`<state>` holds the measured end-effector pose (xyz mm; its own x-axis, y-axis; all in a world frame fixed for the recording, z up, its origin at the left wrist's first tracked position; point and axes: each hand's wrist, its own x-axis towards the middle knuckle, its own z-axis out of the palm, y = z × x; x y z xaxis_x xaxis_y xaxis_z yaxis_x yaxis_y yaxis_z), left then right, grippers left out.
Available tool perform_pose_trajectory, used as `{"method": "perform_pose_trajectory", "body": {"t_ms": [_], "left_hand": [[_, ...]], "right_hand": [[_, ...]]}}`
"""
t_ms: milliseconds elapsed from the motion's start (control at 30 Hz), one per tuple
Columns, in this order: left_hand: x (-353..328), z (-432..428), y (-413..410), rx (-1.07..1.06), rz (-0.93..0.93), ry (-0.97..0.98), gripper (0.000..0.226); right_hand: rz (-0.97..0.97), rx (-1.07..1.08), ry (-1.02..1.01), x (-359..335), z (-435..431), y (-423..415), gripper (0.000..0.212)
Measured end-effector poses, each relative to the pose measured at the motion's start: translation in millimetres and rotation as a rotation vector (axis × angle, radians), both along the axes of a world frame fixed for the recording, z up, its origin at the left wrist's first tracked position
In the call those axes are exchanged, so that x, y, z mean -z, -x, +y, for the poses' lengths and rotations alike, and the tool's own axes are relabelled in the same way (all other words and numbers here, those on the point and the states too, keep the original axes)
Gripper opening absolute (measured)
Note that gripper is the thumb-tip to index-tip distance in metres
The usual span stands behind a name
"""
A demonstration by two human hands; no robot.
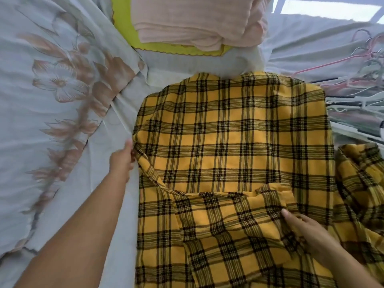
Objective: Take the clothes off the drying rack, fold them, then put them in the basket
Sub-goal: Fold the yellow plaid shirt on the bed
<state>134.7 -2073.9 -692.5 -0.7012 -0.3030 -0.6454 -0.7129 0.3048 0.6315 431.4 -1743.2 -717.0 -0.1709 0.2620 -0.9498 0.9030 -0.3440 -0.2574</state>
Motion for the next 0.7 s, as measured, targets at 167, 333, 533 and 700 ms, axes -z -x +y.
{"method": "perform_pose_trajectory", "body": {"t_ms": [167, 333, 533, 700], "left_hand": [[2.9, 36.8, 59.6, -0.196, -0.174, -0.353, 0.022], [-30.1, 94.5, 40.1, 0.293, 0.697, -0.053, 0.014], [21.2, 169.7, -25.8, 1.216, 0.595, 0.277, 0.043], [18.4, 92.3, -120.4, 0.802, 0.703, 0.365, 0.042]], "right_hand": [[-0.012, 0.062, -0.050, 10.4, -7.7, -2.5, 0.083], [0.036, 0.111, -0.067, 10.7, -3.4, -4.6, 0.079], [0.105, 0.147, -0.137, 10.3, -14.0, -9.3, 0.073], [0.138, 0.121, -0.217, 2.1, -23.0, -13.2, 0.074]]}}
